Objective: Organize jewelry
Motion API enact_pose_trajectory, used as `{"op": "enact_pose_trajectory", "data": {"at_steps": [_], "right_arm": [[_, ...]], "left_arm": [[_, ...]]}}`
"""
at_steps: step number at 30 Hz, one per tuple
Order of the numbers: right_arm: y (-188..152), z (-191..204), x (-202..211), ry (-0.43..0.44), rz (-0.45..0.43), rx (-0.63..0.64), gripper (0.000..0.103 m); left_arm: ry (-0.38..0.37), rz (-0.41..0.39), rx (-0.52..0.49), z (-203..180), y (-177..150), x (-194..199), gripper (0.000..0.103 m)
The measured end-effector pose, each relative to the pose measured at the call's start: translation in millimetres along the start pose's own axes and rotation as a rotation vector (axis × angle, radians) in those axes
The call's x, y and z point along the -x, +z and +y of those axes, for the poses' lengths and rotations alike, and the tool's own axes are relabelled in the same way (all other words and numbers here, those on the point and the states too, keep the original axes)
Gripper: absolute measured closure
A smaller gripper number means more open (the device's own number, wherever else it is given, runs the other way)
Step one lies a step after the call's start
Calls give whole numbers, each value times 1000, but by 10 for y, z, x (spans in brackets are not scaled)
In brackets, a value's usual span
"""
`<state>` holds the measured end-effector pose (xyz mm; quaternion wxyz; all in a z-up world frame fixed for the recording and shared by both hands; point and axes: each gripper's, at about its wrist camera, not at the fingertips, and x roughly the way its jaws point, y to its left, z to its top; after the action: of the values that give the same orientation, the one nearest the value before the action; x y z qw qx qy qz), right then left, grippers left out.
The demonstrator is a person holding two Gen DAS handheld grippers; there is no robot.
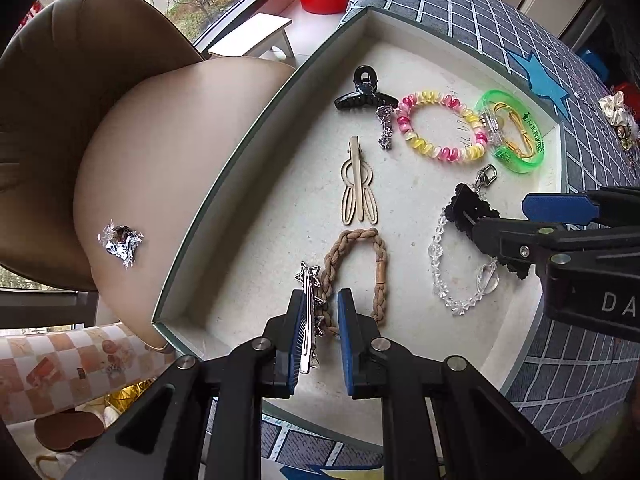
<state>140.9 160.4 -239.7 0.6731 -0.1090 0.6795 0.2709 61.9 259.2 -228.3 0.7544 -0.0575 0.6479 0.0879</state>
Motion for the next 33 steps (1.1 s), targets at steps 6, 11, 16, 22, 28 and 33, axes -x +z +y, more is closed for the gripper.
{"op": "enact_pose_trajectory", "data": {"at_steps": [6, 11, 16, 22, 28, 33], "right_arm": [[-14, -82, 259, -5, -38, -19, 39], [-87, -178, 455, -16, -54, -53, 39], [-133, -347, 630, -26, -68, -82, 38], [-210, -398, 796, -37, -86, -105, 32], [-314, -340, 924, -79, -99, -97, 19], [-413, -284, 1023, -123, -120, -96, 12]], "left_arm": [[-14, 4, 9, -8, 6, 91, 80], [-80, 31, 37, -13, -13, 154, 80], [-71, 24, 11, -92, -45, 295, 34], [-36, -22, 15, -96, -54, 499, 0], [-10, -35, 17, -81, -93, 648, 0], [19, -43, 19, -59, -130, 735, 0]]}}
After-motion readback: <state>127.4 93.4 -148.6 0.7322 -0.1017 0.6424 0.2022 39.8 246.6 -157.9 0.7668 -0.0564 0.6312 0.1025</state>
